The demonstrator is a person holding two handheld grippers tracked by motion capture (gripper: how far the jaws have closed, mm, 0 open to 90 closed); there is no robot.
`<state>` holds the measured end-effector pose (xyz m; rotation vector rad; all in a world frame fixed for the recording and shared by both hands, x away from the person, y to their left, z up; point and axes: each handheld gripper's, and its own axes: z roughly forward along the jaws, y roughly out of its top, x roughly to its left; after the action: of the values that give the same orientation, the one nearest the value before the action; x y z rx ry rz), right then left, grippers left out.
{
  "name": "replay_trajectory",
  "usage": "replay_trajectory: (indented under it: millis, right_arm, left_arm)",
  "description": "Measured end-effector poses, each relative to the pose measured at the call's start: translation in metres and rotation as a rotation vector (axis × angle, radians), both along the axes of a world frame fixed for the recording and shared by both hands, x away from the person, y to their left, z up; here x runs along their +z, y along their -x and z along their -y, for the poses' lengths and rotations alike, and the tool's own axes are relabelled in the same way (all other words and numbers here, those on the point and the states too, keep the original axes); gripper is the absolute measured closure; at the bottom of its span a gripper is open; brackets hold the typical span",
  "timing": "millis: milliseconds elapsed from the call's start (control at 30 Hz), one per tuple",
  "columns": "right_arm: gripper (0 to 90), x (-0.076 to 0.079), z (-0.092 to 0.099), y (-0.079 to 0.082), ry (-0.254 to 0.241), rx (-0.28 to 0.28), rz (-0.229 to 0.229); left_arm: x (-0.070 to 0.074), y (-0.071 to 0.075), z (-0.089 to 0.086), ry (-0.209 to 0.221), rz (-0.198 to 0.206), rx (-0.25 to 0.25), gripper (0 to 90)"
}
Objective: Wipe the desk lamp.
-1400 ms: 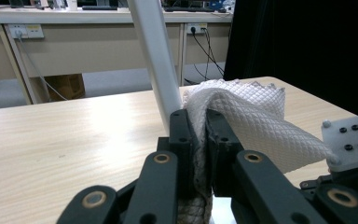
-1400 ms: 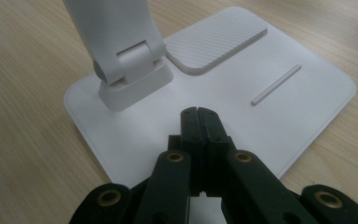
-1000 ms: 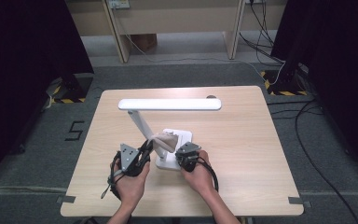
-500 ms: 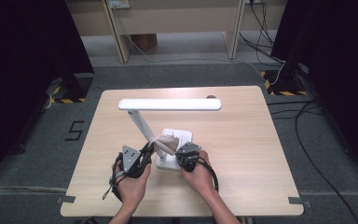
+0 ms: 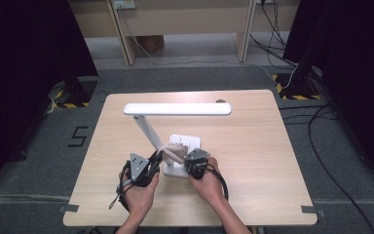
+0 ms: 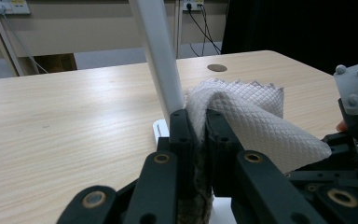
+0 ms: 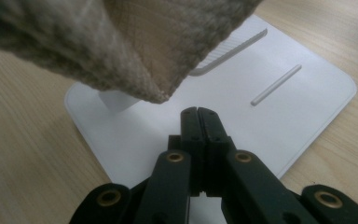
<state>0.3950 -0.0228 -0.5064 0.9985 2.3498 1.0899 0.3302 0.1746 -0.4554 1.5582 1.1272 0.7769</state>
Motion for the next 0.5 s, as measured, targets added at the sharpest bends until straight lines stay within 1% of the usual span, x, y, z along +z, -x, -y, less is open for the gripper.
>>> replay_trajectory:
  millis: [500]
  right_arm:
    - [90.0,0.0,0.0,0.0,0.0,0.0,0.001]
  left_arm:
    - [-0.012,-0.001,0.005,-0.01,-0.021,-0.001,82.3]
